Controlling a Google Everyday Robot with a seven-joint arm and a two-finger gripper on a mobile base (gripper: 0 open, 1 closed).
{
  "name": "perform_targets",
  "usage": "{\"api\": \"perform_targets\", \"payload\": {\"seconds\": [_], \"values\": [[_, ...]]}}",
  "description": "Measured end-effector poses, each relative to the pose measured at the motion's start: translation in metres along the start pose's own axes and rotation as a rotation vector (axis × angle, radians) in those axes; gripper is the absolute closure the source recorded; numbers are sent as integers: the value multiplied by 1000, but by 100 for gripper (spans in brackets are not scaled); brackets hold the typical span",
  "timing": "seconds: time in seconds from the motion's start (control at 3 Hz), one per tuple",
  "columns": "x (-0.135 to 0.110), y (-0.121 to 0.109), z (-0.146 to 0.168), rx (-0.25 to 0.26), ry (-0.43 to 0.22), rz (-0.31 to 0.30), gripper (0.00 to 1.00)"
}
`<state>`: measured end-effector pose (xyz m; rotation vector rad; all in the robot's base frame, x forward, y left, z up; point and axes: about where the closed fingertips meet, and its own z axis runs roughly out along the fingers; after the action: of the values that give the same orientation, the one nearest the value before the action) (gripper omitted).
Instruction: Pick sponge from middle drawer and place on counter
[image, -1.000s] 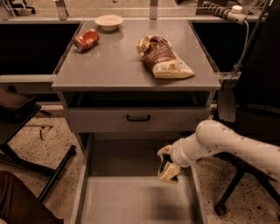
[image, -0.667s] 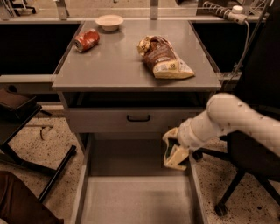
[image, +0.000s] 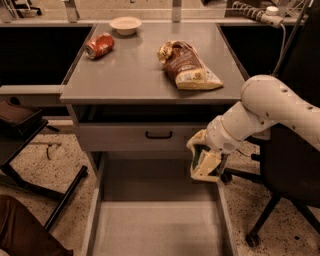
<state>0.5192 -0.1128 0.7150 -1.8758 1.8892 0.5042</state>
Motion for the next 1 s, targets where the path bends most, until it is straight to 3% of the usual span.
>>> {"api": "perform_targets", "payload": {"seconds": [0.33,0.67,1.0], "values": [[-20,-7,-43,58,-12,-43,100],[-72,-9,-133,148,-60,-150,100],[-142,-4,-197,157,-109,-312,100]]}}
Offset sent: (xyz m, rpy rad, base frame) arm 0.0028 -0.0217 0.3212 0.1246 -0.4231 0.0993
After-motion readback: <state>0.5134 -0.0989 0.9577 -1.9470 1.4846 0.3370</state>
